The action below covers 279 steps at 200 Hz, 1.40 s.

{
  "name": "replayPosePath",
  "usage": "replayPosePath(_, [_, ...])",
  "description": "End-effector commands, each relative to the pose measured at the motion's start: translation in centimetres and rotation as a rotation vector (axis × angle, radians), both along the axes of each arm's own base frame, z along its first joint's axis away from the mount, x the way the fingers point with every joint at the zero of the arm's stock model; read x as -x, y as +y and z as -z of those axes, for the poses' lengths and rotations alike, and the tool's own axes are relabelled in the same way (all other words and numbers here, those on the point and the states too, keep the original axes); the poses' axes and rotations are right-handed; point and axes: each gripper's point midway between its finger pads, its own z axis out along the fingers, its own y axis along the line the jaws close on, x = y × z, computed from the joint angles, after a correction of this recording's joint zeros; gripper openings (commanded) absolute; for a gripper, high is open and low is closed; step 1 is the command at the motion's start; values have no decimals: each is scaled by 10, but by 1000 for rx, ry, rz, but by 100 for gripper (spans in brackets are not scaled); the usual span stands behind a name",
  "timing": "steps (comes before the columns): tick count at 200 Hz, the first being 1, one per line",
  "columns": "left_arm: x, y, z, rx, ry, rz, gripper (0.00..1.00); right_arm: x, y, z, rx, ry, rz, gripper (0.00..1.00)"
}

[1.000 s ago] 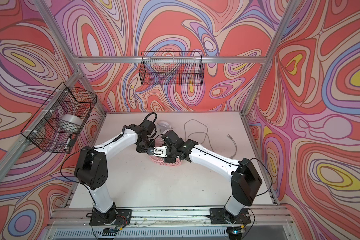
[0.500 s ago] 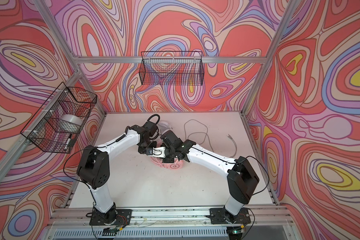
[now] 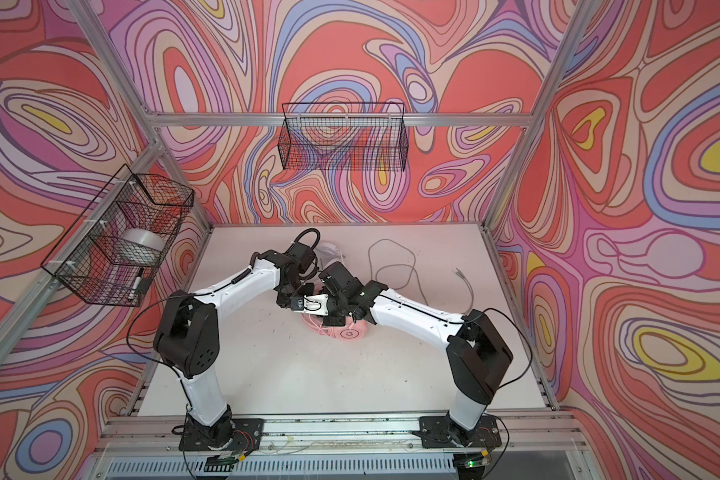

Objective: Wrap the headphones

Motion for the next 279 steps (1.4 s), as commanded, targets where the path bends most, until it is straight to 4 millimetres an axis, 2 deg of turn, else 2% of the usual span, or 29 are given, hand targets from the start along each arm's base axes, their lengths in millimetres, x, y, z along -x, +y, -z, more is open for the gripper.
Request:
replayPosePath(1, [5, -15, -9, 67, -2, 33, 0, -2, 11, -2, -41, -8, -9, 0])
replayPosePath(41, [4, -16, -13, 76, -12, 40, 0, -3, 11, 10, -20, 17, 0, 0])
replayPosePath(99, [6, -13, -18, 68, -21, 34, 0, -7, -15, 32, 67, 102, 83, 0])
replayPosePath(129, [8, -11, -20, 68, -19, 26, 0, -13, -27, 30, 81, 139, 138, 0])
replayPosePath(132, [8, -11, -20, 67, -19, 25, 0, -13, -28, 41, 104, 158, 142, 0])
replayPosePath(145, [9, -11, -20, 66, -16, 24, 0, -14, -30, 46, 124, 176, 152, 0])
replayPosePath(181, [11, -8, -17, 53, -4, 18, 0, -14, -33, 52, 146, 199, 166, 10])
replayPosePath(241, [14, -8, -9, 44, 28, 16, 0, -18, -35, 44, 135, 194, 191, 27])
replayPosePath(279, [14, -9, -5, 47, 40, 14, 0, -20, -40, 44, 142, 204, 213, 31])
